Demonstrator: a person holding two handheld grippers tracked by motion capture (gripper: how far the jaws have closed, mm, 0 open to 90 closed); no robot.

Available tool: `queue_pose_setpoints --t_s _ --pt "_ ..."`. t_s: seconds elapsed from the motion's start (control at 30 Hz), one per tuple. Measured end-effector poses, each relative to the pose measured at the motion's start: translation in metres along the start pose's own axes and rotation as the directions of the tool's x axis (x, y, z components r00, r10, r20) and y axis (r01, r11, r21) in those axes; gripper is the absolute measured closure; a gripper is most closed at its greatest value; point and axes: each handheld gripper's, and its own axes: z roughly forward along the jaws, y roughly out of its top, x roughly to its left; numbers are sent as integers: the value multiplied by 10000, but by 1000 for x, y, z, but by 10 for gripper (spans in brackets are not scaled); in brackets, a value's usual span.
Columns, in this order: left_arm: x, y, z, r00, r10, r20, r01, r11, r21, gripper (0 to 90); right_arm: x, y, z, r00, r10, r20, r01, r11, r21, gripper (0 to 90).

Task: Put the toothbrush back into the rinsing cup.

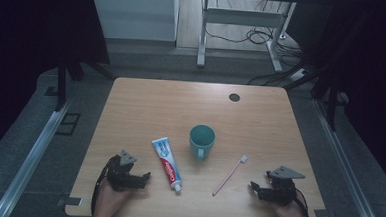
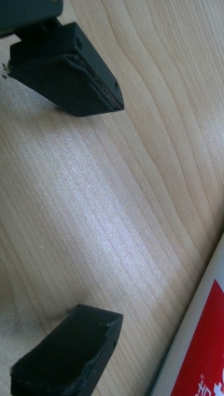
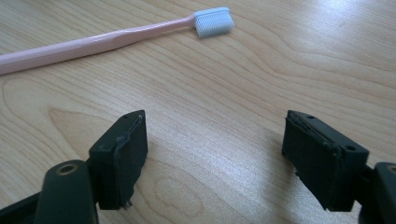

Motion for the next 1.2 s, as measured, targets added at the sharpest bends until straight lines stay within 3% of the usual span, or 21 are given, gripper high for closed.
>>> queue_pose_setpoints --t_s 0.37,0.63,1.0,1.2 --pt "0 0 0 10000 0 -2 0 10000 -2 23 2 5 -5 9999 101 -114 -98 9996 257 385" --pt "0 0 0 10000 -2 -4 2 10000 -4 24 1 7 -13 9996 217 -154 -217 9998 53 614" --pt "0 0 0 10000 -8 -13 8 10000 -2 26 3 12 -17 9961 256 -848 -250 9997 84 890" --pt "0 0 0 10000 -12 -17 12 10000 -7 27 6 16 -18 9948 180 -1000 -169 9998 116 894"
